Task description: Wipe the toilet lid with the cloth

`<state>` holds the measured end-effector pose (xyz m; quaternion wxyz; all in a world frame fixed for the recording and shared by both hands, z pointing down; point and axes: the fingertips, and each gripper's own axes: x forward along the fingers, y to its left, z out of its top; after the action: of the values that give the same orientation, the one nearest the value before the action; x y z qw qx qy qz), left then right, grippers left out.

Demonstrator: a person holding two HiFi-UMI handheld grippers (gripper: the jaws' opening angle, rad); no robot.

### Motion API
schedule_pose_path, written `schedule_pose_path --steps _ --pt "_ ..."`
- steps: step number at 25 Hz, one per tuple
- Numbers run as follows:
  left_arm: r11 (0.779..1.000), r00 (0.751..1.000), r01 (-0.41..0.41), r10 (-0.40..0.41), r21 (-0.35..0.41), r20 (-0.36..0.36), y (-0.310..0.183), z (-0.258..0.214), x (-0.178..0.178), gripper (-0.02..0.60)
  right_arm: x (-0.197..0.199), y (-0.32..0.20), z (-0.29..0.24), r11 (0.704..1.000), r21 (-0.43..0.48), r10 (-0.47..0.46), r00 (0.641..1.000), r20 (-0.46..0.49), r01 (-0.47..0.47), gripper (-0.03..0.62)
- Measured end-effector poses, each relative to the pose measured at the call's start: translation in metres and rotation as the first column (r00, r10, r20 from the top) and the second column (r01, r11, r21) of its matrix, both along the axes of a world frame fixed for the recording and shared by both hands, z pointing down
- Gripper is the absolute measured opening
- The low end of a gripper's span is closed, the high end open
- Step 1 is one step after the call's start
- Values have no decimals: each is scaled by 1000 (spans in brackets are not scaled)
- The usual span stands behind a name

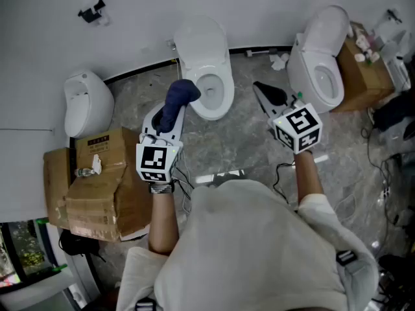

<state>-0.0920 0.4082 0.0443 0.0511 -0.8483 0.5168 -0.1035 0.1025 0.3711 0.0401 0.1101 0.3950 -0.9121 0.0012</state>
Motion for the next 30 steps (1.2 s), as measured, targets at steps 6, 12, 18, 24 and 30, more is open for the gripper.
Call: schedule_pose_path --steps 6,12,18,24,30 --pt "1000 1000 6 -6 -18 3 -4 4 16 109 13 -8 1 1000 -14 -15 999 45 16 28" --pt "999 999 34 -35 -35 -26 -4 6 32 109 39 -17 6 1000 -20 -9 999 53 10 29" --pt "995 995 83 -85 -62 -43 -4 17 35 109 60 -31 12 999 -38 -10 997 82 13 29" --pt "990 991 109 -115 -88 -62 -28 32 19 109 57 -56 27 998 -59 0 997 76 4 29" --pt "995 990 80 -87 -62 -113 -88 44 -11 110 38 -108 39 997 -71 22 997 73 -17 29"
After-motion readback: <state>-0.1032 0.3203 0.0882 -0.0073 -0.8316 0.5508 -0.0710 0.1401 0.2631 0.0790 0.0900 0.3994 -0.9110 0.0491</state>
